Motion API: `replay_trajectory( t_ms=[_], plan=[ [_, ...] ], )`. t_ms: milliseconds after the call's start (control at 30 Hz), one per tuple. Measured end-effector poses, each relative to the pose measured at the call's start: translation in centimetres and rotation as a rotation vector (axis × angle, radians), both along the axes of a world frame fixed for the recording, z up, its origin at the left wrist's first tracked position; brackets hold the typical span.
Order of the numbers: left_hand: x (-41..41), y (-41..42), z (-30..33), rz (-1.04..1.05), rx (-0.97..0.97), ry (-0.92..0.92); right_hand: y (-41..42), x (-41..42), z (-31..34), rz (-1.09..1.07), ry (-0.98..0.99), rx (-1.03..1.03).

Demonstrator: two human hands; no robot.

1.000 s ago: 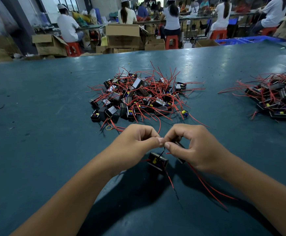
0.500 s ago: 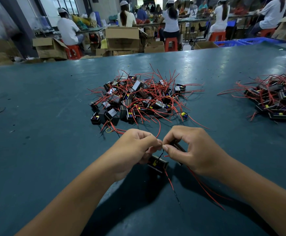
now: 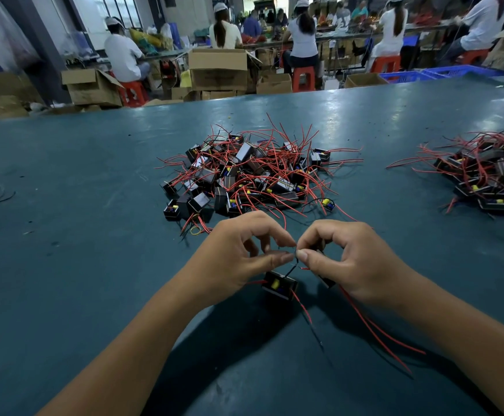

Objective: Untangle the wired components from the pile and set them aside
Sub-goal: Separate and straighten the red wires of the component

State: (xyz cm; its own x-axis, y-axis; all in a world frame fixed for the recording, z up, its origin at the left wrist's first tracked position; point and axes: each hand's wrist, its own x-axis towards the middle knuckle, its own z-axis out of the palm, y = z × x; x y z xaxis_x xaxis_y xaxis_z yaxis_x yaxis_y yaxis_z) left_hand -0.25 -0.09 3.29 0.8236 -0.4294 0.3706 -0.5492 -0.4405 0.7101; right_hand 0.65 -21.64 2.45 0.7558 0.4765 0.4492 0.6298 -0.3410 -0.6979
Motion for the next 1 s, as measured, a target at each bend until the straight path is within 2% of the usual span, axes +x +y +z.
replay_trajectory(
  t_ms=[100, 300, 467, 533, 700, 800, 1000],
  plan=[
    [0.2, -0.3, 0.0, -0.003, 0.025, -0.080, -0.1, 0.1, 0.0, 0.022, 0.012, 0.001],
    [0.4, -0.1, 0.3, -0.027, 0.196, -0.352, 0.0, 0.2, -0.3, 0.048, 0.045, -0.005],
    [0.4, -0.2, 0.2, -0.035, 0.220, -0.385, -0.1, 0.1, -0.2, 0.044, 0.049, -0.004],
    [0.2, -0.4, 0.2, -0.040, 0.216, -0.302, -0.1, 0.0, -0.1, 0.040, 0.032, -0.007],
    [0.0, -0.4, 0.1, -0.032, 0.111, 0.044, 0.2, -0.1, 0.1, 0.047, -0.011, -0.030],
    [-0.2, -0.6, 0.1, -0.055, -0.008, 0.213, 0.2, -0.1, -0.1, 0.038, 0.001, -0.025],
    [-0.3, -1.3, -0.3, 0.022, -0.147, 0.392, 0.3, 0.0, -0.5, 0.016, 0.046, -0.013]
  ],
)
